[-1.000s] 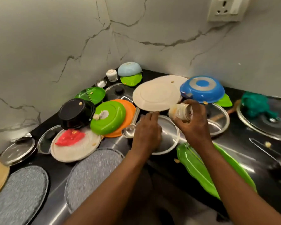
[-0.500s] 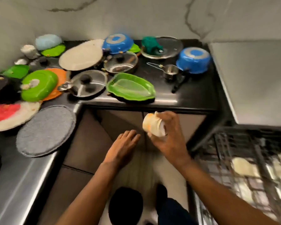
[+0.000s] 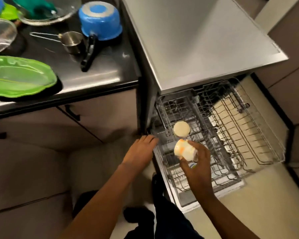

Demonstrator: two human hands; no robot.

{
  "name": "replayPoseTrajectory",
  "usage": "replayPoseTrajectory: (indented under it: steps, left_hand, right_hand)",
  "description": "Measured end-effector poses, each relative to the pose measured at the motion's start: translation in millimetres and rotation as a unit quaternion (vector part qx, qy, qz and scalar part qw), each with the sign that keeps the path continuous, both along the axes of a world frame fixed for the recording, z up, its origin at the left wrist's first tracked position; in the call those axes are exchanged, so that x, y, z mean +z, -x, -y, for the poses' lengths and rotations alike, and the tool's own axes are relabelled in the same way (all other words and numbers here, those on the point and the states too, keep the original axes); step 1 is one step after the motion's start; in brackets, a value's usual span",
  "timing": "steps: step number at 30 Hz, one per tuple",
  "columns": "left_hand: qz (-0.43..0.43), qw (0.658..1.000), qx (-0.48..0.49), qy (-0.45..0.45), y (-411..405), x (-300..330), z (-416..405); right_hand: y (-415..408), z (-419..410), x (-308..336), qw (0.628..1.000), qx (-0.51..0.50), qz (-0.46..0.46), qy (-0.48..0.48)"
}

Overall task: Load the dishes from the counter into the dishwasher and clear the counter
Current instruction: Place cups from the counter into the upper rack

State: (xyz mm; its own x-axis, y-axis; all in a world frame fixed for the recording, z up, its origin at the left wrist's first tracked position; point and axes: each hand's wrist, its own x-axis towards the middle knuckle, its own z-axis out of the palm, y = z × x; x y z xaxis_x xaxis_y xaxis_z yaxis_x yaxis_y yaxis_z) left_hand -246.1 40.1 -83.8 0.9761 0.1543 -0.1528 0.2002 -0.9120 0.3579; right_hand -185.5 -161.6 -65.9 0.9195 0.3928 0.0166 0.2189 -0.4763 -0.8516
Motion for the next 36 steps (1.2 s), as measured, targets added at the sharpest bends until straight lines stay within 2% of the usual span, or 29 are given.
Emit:
replayPoseTrajectory:
  steps: [4, 7, 11, 15, 19, 24, 30, 33, 36]
  left_hand:
    - [0.004, 0.999, -0.007, 0.043, -55, -20, 21]
    - [-0.012, 0.999, -0.035, 0.029, -86, -45, 23]
    - [-0.042, 0.996, -0.077, -0.009, -100, -69, 18]
    - [-0.028, 0.997, -0.072, -0.022, -95, -88, 12]
    - [0.008, 0.996, -0.067, -0.051, -98, -95, 15]
    - [0.028, 0.998, -0.046, -0.024, -94, -95, 18]
    - [0.031, 0.999, -0.032, -0.011, -91, -95, 15]
    - [0.032, 0.999, -0.037, -0.002, -87, -96, 11]
    - [0.055, 0.998, -0.042, -0.008, -73, -87, 4]
  right_hand:
    - [-53, 3, -22, 0.997, -0.039, -0.069, -0.022]
    - [-96, -10, -38, 0.996, -0.026, -0.070, -0.040]
    - [-152, -38, -56, 0.998, 0.022, -0.018, 0.060]
    - [-201, -81, -86, 0.982, 0.080, 0.022, 0.172]
    - [-238, -121, -131, 0.934, 0.164, 0.043, 0.315]
    - [-253, -135, -172, 0.881, 0.274, 0.080, 0.376]
    - [-245, -159, -186, 0.827, 0.277, 0.110, 0.476]
    - [-240, -158, -173, 0.839, 0.247, 0.066, 0.480]
    - [-217, -144, -145, 0.893, 0.158, 0.110, 0.407]
